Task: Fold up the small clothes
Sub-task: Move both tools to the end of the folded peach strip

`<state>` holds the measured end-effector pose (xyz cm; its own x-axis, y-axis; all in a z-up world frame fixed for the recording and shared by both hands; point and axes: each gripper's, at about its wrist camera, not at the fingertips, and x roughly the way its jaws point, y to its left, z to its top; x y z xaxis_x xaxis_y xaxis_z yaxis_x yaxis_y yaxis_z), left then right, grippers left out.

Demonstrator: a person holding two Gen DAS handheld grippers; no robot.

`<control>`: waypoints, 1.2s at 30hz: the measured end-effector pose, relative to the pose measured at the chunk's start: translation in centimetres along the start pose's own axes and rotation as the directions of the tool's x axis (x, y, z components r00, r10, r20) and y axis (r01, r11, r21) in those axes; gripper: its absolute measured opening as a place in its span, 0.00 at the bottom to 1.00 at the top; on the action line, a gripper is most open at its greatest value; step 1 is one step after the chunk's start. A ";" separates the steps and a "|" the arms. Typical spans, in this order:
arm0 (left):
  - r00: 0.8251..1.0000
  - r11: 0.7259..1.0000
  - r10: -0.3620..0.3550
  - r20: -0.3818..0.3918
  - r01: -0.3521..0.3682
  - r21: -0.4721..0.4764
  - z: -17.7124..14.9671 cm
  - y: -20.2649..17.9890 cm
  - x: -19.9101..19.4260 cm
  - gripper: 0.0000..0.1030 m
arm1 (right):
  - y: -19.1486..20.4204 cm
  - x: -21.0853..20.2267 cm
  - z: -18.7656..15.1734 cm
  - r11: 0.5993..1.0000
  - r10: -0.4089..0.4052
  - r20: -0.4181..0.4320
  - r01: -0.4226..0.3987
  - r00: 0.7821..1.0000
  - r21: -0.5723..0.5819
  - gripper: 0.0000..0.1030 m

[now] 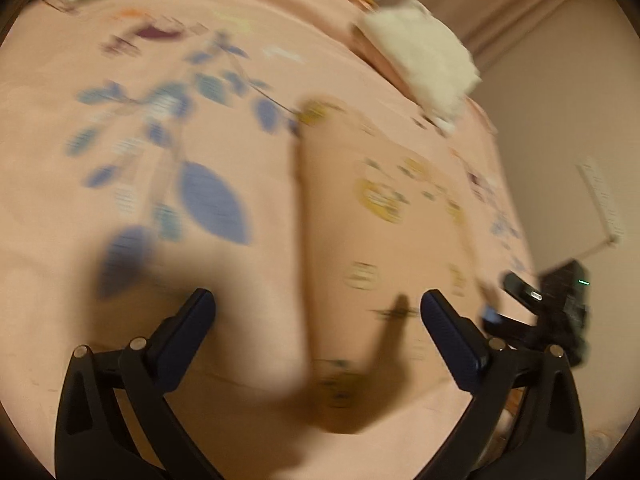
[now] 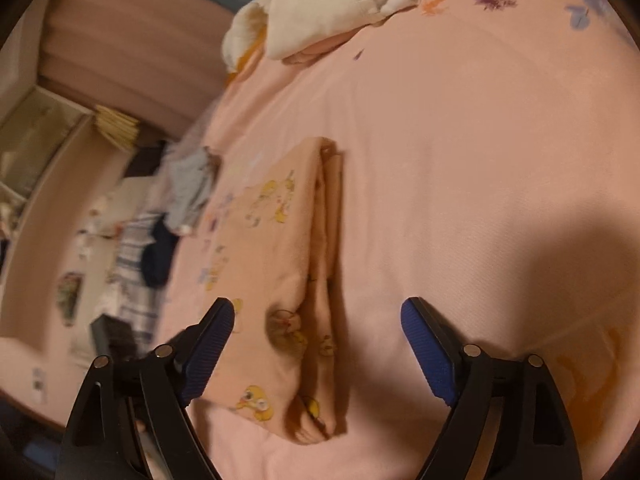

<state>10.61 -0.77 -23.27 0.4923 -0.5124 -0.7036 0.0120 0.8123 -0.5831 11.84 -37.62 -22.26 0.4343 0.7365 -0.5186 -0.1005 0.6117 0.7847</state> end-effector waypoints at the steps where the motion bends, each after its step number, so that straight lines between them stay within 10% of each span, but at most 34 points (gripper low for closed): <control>1: 0.998 0.998 -0.051 -0.028 0.051 -0.022 0.1 -0.2 0.6 0.99 | -0.3 0.1 0.1 0.999 0.031 -0.002 -0.031 1.000 0.021 0.83; 32: 0.972 0.973 -0.200 -0.123 0.182 -0.145 3.7 -2.0 4.6 0.98 | 1.8 5.3 1.7 0.983 0.179 -0.141 -0.171 0.974 0.065 0.83; 36: 0.985 0.986 -0.146 -0.095 0.137 -0.091 3.2 -2.5 4.3 0.85 | 1.4 5.0 1.5 0.990 0.135 -0.129 -0.126 0.983 0.069 0.56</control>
<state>15.50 -4.12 -23.56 0.4001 -0.6496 -0.6465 0.0005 0.7056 -0.7087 15.22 -33.53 -23.25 0.2981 0.8431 -0.4477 -0.0928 0.4924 0.8654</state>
